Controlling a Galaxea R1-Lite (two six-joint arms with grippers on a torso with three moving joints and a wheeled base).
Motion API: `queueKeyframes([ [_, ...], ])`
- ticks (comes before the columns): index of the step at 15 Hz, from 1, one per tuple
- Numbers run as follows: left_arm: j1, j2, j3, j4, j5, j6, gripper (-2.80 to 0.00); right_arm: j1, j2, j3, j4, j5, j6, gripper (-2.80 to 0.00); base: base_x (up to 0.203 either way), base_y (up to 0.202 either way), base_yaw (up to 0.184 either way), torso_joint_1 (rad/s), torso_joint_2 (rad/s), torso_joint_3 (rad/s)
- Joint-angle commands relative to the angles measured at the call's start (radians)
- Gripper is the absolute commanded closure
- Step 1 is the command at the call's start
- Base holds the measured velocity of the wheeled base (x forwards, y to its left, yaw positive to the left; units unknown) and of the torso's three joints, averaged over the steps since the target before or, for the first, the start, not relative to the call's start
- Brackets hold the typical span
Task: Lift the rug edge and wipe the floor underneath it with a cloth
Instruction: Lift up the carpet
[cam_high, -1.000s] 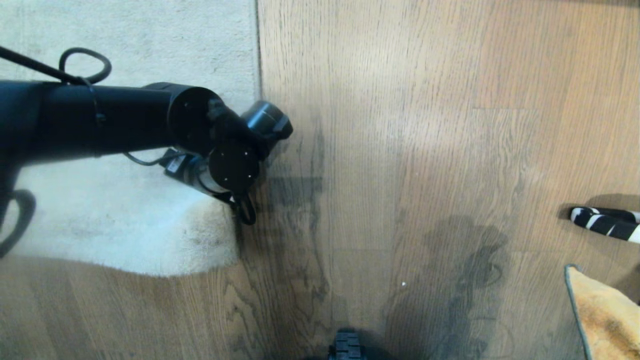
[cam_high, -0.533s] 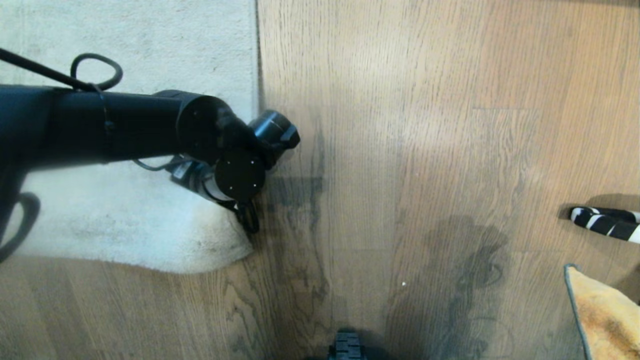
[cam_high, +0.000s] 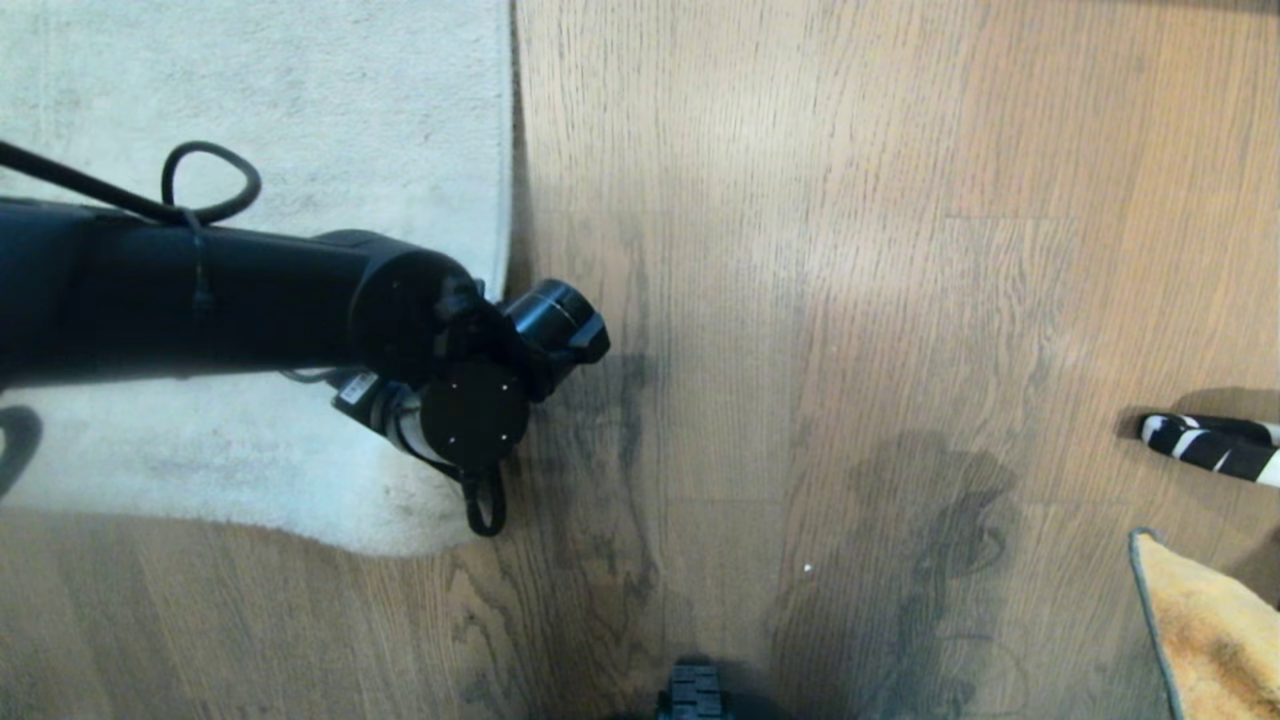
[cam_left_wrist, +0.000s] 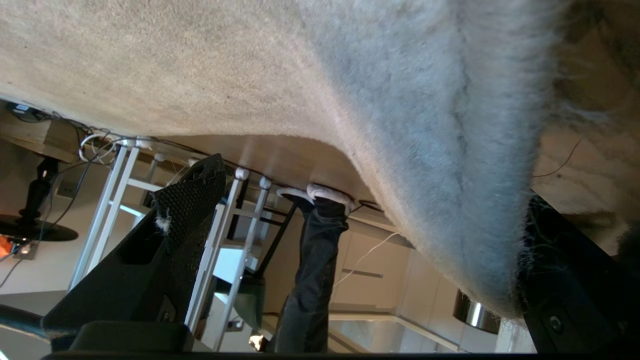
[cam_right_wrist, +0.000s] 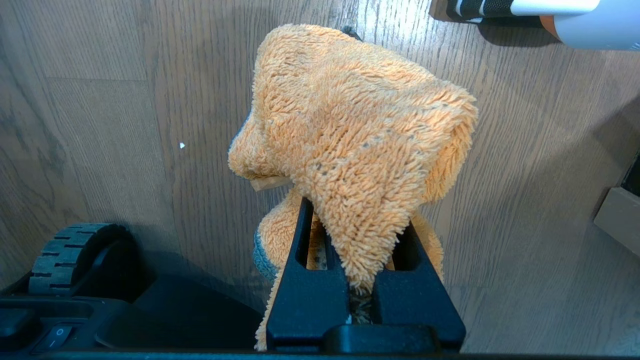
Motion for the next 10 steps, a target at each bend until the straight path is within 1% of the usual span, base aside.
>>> queueKeyframes([
  [1, 0.002, -0.010, 0.023, 0.006, 0.010, -0.001, -2.80, 0.000, 0.001, 0.000, 0.000, 0.001, -0.001, 0.00, 0.000, 0.000, 0.000, 0.000, 0.00, 0.000],
  [6, 0.001, -0.016, 0.088, 0.008, 0.012, -0.001, -2.80, 0.000, 0.001, 0.000, 0.000, 0.000, -0.001, 0.00, 0.000, 0.000, 0.000, 0.000, 0.00, 0.000],
  [7, -0.002, -0.014, 0.102, 0.008, 0.026, -0.010, -2.80, 0.000, 0.001, 0.000, 0.000, 0.001, -0.001, 0.00, 0.000, 0.000, 0.000, 0.000, 0.00, 0.000],
  [8, -0.005, -0.009, 0.115, 0.008, 0.059, -0.029, -2.80, 0.000, 0.001, 0.000, 0.000, 0.000, -0.001, 0.00, 0.000, 0.000, 0.000, 0.000, 0.00, 0.000],
  [9, -0.014, -0.007, 0.131, 0.009, 0.076, -0.048, -2.80, 0.000, 0.001, 0.000, 0.000, 0.000, -0.001, 0.00, 0.000, 0.000, 0.000, 0.000, 0.00, 0.000],
  [10, -0.022, -0.007, 0.146, 0.010, 0.079, -0.061, -2.80, 0.000, 0.001, 0.000, 0.000, 0.000, -0.001, 0.00, 0.000, 0.000, 0.000, 0.000, 0.00, 0.000],
])
